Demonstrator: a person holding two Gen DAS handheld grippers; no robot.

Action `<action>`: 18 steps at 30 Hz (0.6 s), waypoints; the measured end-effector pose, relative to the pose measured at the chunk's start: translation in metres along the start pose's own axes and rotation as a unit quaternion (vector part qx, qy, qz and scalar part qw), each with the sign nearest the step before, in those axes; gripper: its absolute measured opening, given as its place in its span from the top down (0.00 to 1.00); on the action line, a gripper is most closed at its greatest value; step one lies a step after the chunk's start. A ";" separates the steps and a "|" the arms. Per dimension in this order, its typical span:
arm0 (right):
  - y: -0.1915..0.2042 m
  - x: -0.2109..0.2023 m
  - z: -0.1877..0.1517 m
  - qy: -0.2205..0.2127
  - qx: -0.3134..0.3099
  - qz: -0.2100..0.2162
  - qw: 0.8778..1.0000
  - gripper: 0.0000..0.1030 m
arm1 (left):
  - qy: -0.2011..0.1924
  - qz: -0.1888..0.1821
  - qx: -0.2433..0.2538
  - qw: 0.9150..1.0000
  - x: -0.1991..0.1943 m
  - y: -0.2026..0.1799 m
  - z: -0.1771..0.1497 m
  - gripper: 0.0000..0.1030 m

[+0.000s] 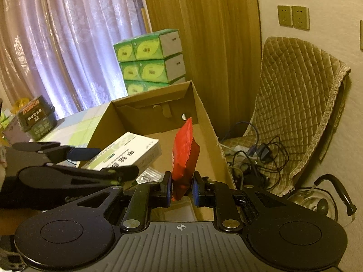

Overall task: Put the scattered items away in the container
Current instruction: 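Carry both items over the cardboard box and open both grippers to drop them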

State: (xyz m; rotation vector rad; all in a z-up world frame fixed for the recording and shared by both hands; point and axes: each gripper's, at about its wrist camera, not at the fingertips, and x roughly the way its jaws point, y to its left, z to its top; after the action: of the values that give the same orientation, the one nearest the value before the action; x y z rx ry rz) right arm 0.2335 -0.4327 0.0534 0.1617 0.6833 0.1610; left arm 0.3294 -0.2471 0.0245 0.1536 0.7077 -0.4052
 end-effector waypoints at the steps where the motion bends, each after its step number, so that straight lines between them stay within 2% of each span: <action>1: 0.000 0.001 0.000 0.000 -0.001 0.000 1.000 0.79 | -0.001 0.004 0.004 1.000 0.002 0.001 0.001 0.35; 4: 0.000 0.005 0.001 0.000 -0.001 0.001 1.000 0.79 | -0.004 0.012 0.012 1.000 0.009 0.004 0.004 0.35; 10: 0.001 0.014 0.003 0.005 -0.001 0.004 1.000 0.79 | -0.003 0.001 -0.017 1.000 0.020 0.016 0.008 0.35; 18: 0.004 0.023 0.001 0.016 -0.006 0.012 1.000 0.79 | -0.026 -0.001 -0.048 0.998 0.005 0.031 0.006 0.34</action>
State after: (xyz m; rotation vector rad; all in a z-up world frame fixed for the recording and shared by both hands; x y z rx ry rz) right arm 0.2509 -0.4248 0.0409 0.1554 0.7129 0.1910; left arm 0.3493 -0.2225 0.0255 0.0515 0.6738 -0.3744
